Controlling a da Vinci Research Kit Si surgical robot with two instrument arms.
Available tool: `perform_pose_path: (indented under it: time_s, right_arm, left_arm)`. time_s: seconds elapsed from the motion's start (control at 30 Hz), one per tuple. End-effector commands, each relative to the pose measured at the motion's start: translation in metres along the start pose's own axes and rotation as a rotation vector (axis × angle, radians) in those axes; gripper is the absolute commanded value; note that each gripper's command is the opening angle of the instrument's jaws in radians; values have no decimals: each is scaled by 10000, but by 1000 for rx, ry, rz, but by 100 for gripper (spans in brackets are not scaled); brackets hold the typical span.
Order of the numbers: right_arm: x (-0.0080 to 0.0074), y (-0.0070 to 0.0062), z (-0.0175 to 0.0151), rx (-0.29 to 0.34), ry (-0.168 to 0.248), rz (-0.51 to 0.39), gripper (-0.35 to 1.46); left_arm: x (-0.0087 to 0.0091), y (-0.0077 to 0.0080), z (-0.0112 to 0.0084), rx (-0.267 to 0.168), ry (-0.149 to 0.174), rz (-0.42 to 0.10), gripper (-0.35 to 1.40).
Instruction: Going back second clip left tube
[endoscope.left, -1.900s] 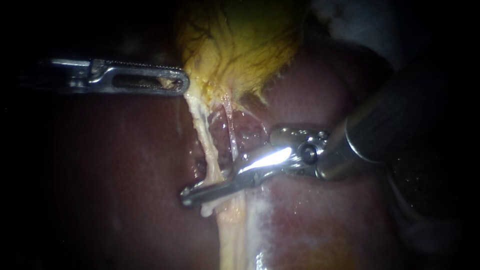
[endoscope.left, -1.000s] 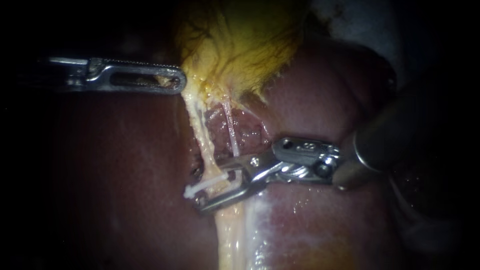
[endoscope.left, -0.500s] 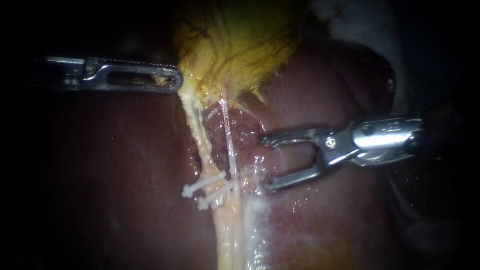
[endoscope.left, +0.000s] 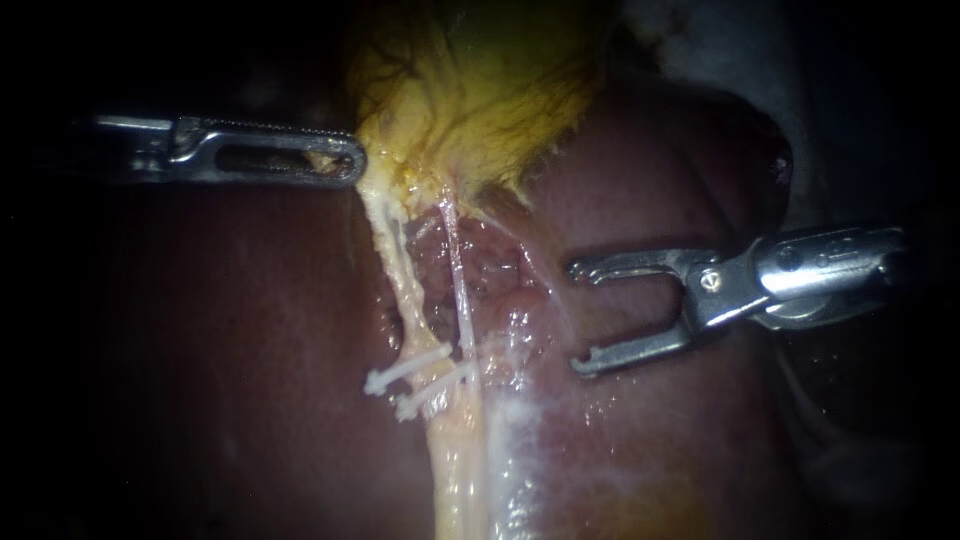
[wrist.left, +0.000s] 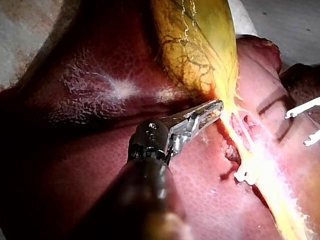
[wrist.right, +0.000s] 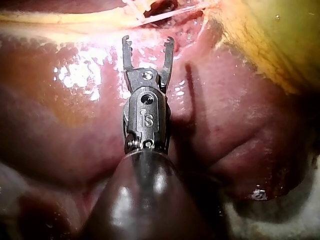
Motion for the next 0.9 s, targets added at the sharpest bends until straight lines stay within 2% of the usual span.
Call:
perform_pose_path:
  time_s: [0.03,0.17,0.23,0.37,0.73,0.9]
  right_arm:
    - [0,0,-1,1,0,0,58]
    - [-2,-1,-4,3,0,-1,58]
    - [-2,-2,-5,3,0,-1,58]
    - [-2,-3,-6,3,0,-1,58]
    - [-2,-4,-7,3,0,-1,58]
    - [-1,-4,-4,1,0,0,58]
  left_arm:
    - [4,2,5,-8,-3,3,-35]
    - [24,13,33,0,-8,16,-35]
    - [35,19,49,6,2,23,-35]
    - [43,24,69,12,15,29,-35]
    - [40,24,71,15,17,29,-35]
    - [38,26,66,19,19,29,-35]
